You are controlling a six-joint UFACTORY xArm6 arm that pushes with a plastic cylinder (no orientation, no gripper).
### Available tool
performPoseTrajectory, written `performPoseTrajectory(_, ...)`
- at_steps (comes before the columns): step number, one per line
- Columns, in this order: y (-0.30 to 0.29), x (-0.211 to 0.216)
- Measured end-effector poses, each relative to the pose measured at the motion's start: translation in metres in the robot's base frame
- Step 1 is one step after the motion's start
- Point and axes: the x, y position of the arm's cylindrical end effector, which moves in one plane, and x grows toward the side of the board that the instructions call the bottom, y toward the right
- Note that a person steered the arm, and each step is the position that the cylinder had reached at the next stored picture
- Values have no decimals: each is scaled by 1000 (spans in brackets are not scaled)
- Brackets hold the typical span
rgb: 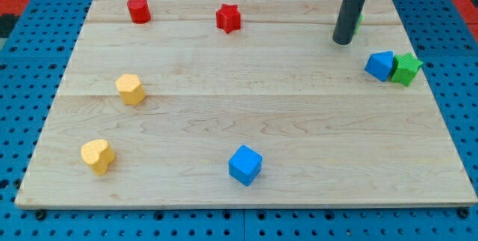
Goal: Move the green star towards the bottom right of the board
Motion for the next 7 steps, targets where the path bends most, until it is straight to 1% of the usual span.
performPoseTrajectory(1, 0, 0)
performPoseTrajectory(2, 29, -6)
performPoseTrajectory(3, 39, -7)
performPoseTrajectory(4, 39, -7)
performPoseTrajectory(6, 113, -6)
performPoseTrajectory(7, 113, -6)
